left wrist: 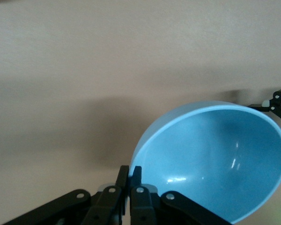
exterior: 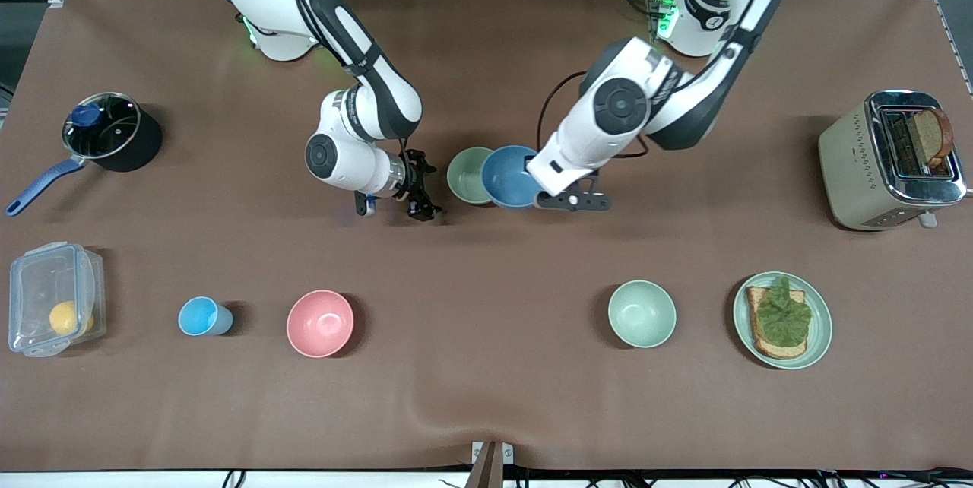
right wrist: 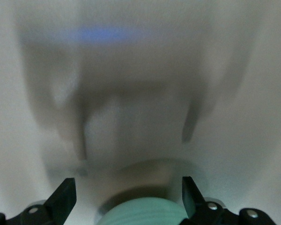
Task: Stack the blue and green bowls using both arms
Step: 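Lower the blue bowl into the green bowl with the left gripper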
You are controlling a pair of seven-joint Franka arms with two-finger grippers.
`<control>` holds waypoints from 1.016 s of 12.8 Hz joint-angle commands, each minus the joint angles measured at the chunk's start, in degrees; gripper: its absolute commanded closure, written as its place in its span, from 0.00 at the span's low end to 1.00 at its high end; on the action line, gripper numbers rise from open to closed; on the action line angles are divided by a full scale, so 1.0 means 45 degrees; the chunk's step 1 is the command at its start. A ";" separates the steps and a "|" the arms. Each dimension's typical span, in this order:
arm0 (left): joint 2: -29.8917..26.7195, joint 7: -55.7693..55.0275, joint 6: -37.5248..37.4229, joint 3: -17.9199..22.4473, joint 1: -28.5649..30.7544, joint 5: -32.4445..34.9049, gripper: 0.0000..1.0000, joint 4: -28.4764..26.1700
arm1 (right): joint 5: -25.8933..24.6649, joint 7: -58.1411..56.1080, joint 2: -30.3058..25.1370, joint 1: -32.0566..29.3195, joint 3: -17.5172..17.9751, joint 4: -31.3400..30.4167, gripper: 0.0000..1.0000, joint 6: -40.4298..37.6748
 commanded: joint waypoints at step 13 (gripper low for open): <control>0.2056 -0.1365 0.1294 0.0056 -0.1932 -0.0184 1.00 0.0305 | 0.0545 -0.0684 0.0177 0.0039 0.0030 0.0169 0.00 0.0005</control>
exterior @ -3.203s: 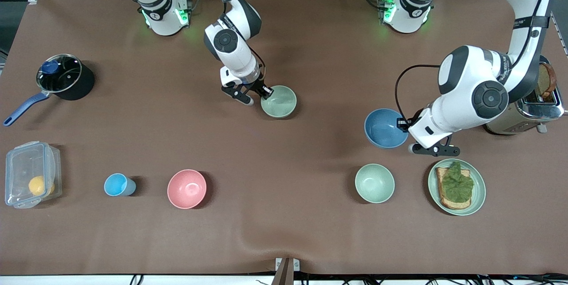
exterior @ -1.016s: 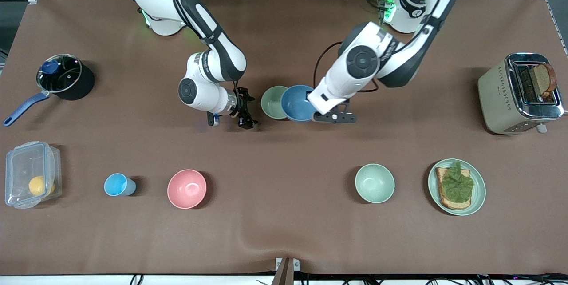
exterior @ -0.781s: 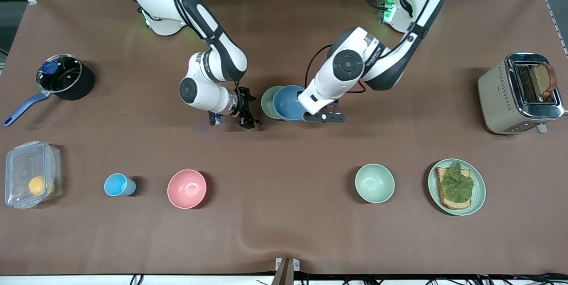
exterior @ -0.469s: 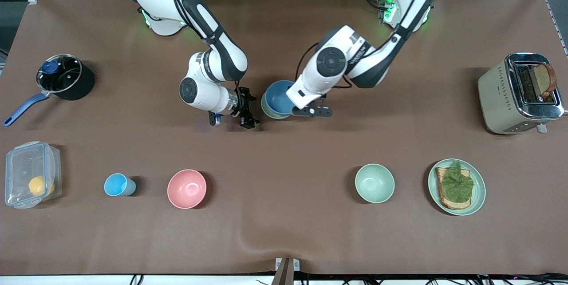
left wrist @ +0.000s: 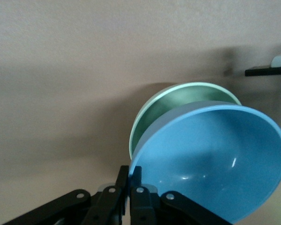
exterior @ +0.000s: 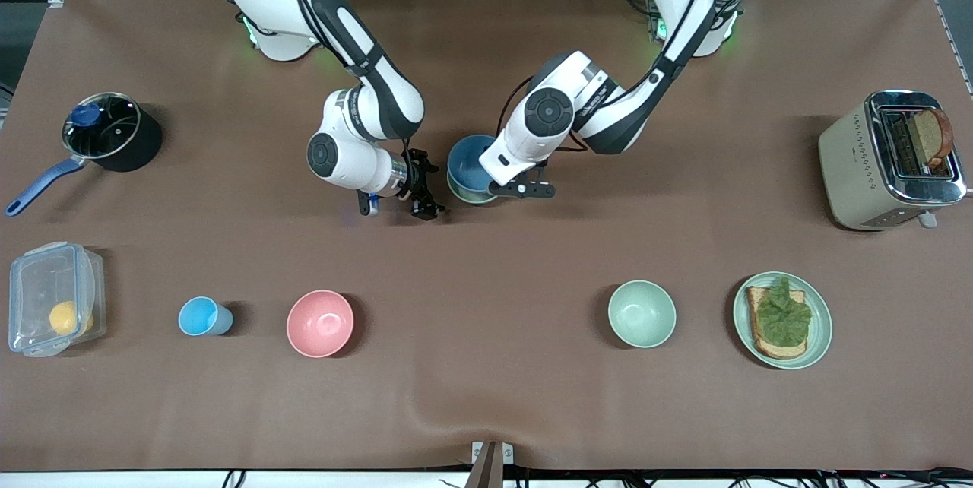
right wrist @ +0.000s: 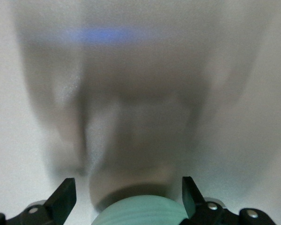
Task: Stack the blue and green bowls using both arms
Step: 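Lower the blue bowl into the green bowl with the left gripper, then open the left gripper off the blue bowl while the right gripper releases the green bowl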
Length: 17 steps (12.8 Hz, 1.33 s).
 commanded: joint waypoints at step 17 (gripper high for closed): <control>0.1001 -0.0092 0.0951 0.0159 -0.0170 0.0402 0.00 0.0526 | 0.0138 -0.0570 0.0055 -0.0097 0.0005 0.0182 0.00 -0.0148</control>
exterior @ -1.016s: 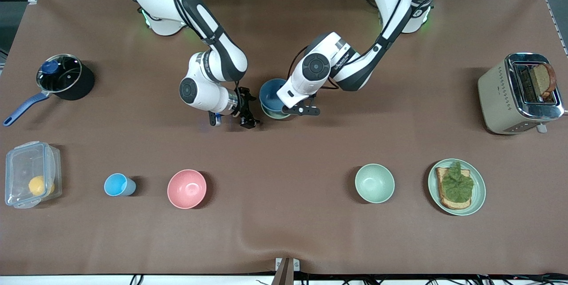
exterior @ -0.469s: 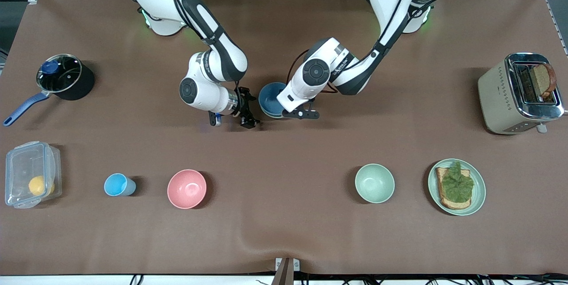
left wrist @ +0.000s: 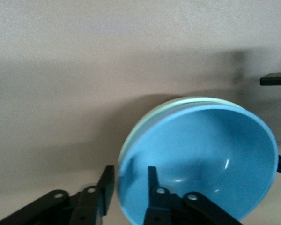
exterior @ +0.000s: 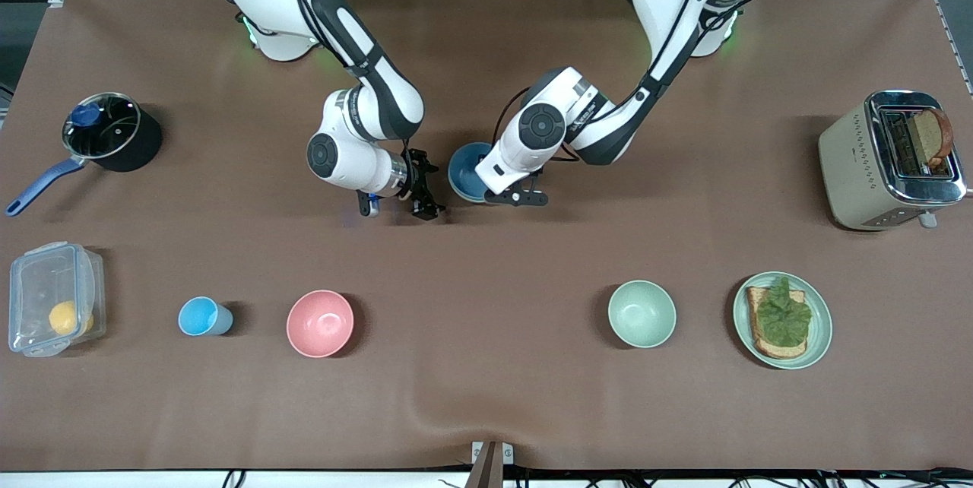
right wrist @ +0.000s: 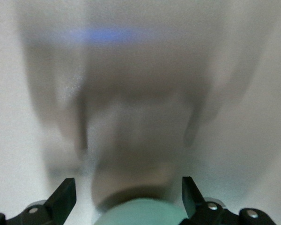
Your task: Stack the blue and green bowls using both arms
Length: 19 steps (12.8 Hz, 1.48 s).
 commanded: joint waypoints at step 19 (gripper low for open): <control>-0.5722 0.1596 -0.9398 0.0061 0.5861 0.2549 0.00 0.4064 | -0.7478 -0.3014 -0.2564 -0.0242 -0.4639 0.0389 0.00 -0.6909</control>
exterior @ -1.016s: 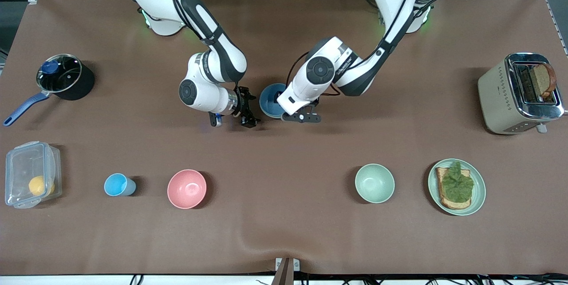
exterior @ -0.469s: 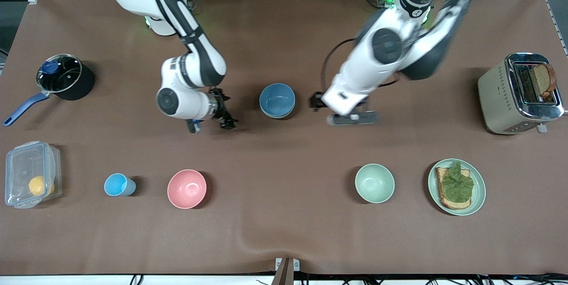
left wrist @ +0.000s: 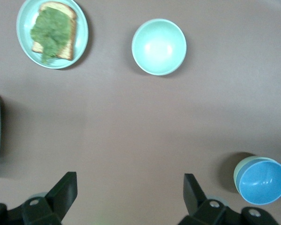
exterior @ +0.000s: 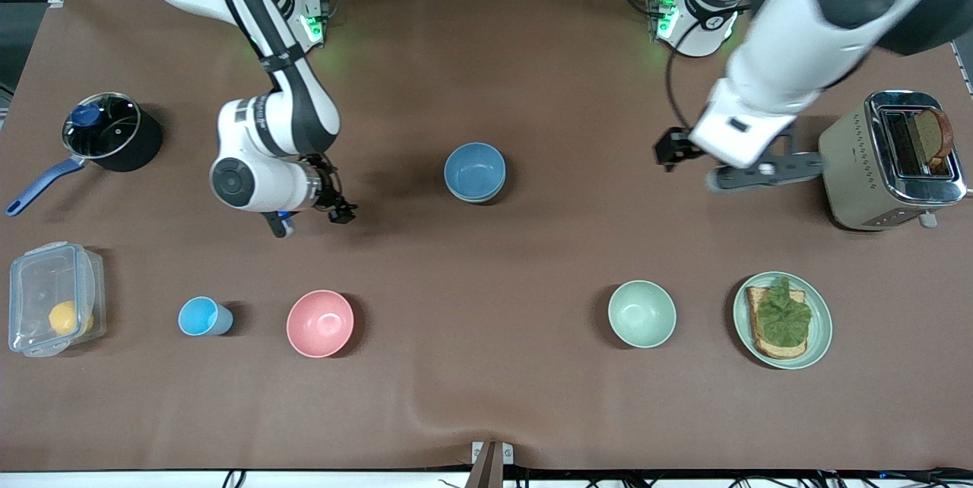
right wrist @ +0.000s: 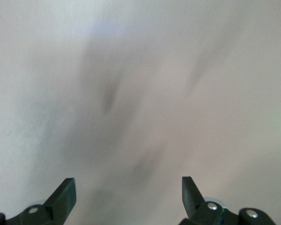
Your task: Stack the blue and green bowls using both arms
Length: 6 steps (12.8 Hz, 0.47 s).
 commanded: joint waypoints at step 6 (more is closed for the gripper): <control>0.0174 0.0237 -0.1704 0.0298 0.0564 0.0269 0.00 0.0987 | -0.2672 -0.7349 -0.0570 -0.2887 -0.1266 0.2898 0.00 -0.4017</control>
